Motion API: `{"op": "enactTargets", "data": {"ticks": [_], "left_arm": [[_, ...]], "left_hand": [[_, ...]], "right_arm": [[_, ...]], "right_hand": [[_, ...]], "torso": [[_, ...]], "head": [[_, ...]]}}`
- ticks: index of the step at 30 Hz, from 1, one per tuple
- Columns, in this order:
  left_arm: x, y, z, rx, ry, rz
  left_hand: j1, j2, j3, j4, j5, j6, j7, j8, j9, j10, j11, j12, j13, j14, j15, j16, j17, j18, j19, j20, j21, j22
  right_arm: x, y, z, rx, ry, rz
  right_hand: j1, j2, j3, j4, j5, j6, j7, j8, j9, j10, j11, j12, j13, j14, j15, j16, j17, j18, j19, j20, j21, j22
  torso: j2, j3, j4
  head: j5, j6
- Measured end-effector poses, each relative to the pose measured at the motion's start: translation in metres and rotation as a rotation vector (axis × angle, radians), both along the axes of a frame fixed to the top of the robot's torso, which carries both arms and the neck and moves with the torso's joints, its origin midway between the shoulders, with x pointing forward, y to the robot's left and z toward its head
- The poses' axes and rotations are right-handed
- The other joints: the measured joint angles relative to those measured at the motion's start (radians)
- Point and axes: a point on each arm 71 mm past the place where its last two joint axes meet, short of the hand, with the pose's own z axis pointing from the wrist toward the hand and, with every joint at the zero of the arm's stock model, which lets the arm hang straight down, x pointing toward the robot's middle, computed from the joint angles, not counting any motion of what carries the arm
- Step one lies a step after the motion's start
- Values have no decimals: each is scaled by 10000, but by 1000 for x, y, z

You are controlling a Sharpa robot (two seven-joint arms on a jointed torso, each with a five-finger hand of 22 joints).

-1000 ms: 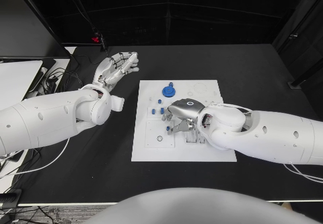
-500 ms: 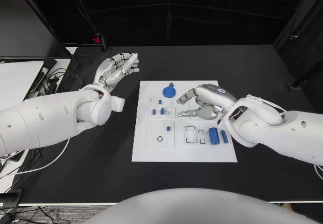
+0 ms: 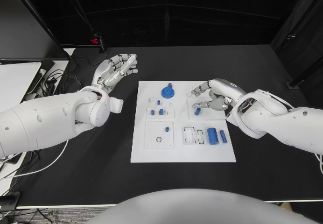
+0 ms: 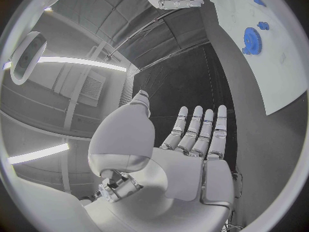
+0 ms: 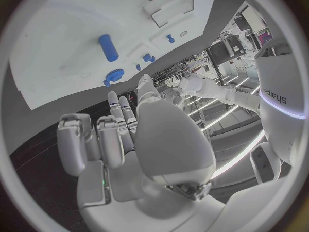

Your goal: Assemble the parts on the task board

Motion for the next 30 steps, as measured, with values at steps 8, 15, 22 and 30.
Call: {"op": "enactTargets", "data": {"ticks": [8,15,22,30], "left_arm": [[0,1,0,7,4,25],[0,3,0,21,4,61],[0,4,0,33,0,89],[0,4,-1,46,-2,117]], "left_hand": [[-14,92,0,0,0,-75,0,48,-16,-35,34,61,-23,0,0,40,-58,1,0,0,0,-16],[-13,92,0,0,0,-74,1,48,-16,-35,34,60,-23,0,0,40,-57,0,0,0,0,-16],[-13,92,0,0,0,-74,1,105,-29,-72,-2,116,-35,-35,36,39,-84,1,0,0,0,-15],[-13,92,0,0,0,-74,1,105,-28,-72,-2,116,-34,-35,35,39,-83,0,0,0,0,-15]], "right_arm": [[5,-2,-8,-802,575,-358],[6,-3,-12,-1257,865,-445],[6,-2,-14,-1509,1076,-433],[5,2,-16,-1672,1272,-410]], "right_hand": [[31,-72,-85,85,0,-251,-2,0,1,-108,37,0,0,-31,32,-4,0,-1,34,34,-79,-1],[-326,-430,-72,98,0,-171,78,68,40,-107,37,227,30,-31,31,-110,-1,-1,34,34,-79,0],[-509,-477,102,98,0,59,18,147,56,38,-20,428,45,-32,31,-109,-1,0,34,34,-79,-1],[-547,-438,186,67,0,220,-64,204,63,317,-96,592,53,-31,31,-109,-1,0,34,33,-118,0]], "torso": [[3,-1,-5],[2,-4,-12],[2,-4,-12],[2,1,-6]], "head": [[-24,7],[-49,11],[-48,17],[-47,0]]}}
